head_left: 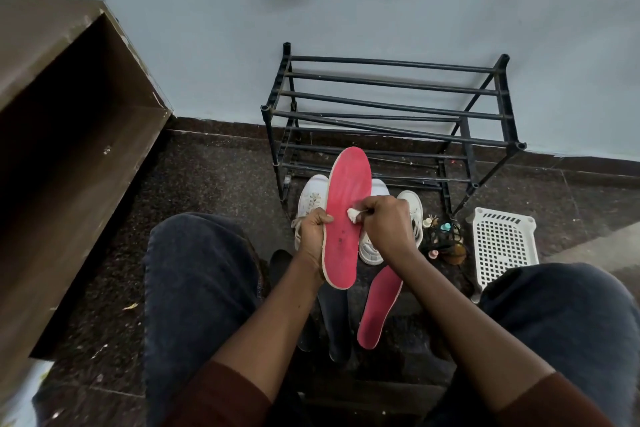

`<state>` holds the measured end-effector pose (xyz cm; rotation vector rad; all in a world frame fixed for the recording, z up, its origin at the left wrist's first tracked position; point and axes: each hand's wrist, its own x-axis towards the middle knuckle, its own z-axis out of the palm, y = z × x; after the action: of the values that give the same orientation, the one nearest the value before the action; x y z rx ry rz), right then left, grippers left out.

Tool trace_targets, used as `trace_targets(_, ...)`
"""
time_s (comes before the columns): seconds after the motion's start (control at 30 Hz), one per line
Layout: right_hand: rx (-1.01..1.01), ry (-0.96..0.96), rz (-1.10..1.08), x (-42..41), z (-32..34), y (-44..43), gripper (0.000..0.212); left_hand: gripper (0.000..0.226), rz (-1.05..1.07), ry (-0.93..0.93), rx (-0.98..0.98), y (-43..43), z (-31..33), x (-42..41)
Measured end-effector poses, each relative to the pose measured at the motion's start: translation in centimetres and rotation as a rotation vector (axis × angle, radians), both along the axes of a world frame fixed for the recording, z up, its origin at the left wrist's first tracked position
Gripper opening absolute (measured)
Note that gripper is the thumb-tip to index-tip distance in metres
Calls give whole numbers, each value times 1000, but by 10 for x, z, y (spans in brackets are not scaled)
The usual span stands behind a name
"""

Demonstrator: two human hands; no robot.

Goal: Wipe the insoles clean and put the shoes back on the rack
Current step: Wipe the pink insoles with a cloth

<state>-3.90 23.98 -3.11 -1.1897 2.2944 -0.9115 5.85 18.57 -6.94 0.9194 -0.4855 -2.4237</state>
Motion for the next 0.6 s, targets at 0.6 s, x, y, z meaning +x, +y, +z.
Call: trace_targets(0.6,48,-110,0,-12,-5,3,11,48,-11,-21,48,9,7,-1)
